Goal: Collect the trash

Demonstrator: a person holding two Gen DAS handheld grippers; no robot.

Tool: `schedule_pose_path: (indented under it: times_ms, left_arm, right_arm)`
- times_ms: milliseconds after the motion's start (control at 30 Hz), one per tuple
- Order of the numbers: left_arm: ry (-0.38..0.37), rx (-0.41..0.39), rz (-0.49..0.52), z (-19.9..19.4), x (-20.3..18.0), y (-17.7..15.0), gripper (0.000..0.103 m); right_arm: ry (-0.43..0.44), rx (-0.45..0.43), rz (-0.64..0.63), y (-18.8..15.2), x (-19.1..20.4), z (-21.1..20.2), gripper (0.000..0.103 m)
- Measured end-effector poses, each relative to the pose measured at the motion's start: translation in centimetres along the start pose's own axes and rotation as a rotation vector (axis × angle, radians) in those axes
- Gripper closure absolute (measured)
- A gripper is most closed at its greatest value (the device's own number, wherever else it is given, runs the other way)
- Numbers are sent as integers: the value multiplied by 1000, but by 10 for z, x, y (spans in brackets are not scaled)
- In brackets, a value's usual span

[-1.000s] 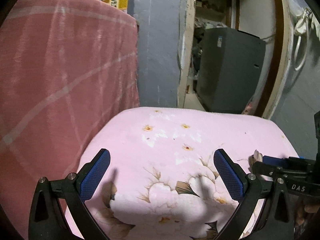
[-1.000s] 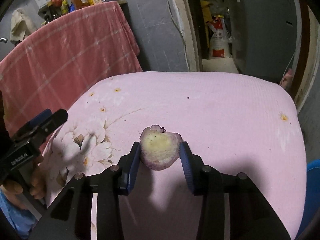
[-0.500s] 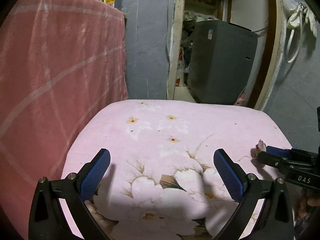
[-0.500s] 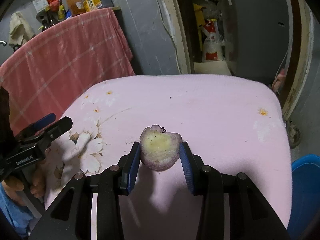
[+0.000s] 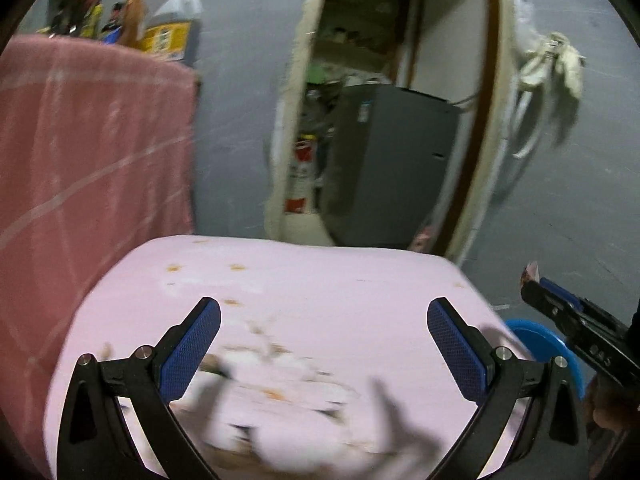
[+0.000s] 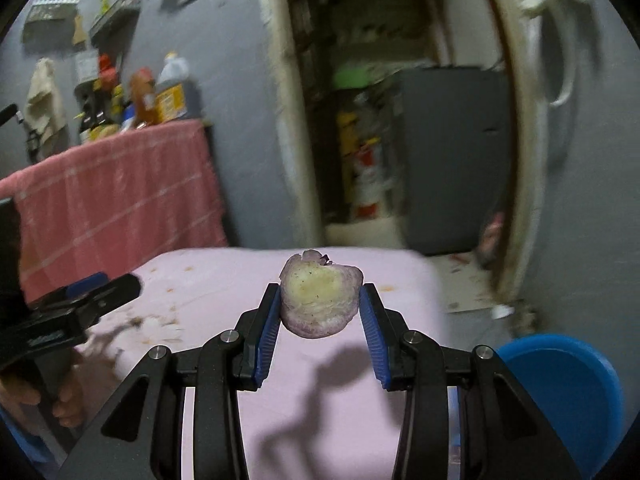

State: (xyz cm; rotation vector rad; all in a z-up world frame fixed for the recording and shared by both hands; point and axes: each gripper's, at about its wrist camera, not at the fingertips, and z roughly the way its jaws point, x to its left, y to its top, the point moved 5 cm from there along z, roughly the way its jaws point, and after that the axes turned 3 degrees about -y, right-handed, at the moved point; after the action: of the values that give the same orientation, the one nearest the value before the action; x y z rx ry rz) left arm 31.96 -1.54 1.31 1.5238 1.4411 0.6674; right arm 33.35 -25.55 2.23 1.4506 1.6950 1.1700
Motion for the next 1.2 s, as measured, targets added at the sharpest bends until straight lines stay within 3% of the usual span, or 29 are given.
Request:
schedule_pose_path:
  times_ms: [267,433,467,533,567,667,867,933,1100,1200]
  left_arm:
    - [-121,7,48,-4,-78,-7,2]
    - [-179,21,88,-6,-120,-13,2]
    - [-186,20,92,-7,-125,-14,2]
    - [-202,16,103,-9,-139,-16,2]
    - [-209,14,105,-10,-143,-16,2]
    - [-223,1,106,-15,-152,-17,2]
    - [-236,-36,80,-36,-153,-16,2]
    - [-239,-50,75,-45,-153,-16,2]
    - [-249,-66,88,-73,-156,-21,2]
    - [-252,-75,99,-90,-158,-29,2]
  right_arm:
    - [-228,71,87,-29,-85,-32,66]
    - [-307,123,162,-47,-129,-41,63]
    - [-309,149,182,-51,-137,-39,61]
    - [-309,152,213,-55,-146,-42,46]
    - [-311,149,219,-57,-149,-46,46]
    - [-312,111,219,-52,-151,-62,46]
    - [-327,-27,192,-34,-134,-117,34]
    - [-324,-78,182,-31,-124,-140,24]
    - [-318,-147,182,-39,-105,-188,16]
    - [-322,-180,190,-50,-93,-211,0]
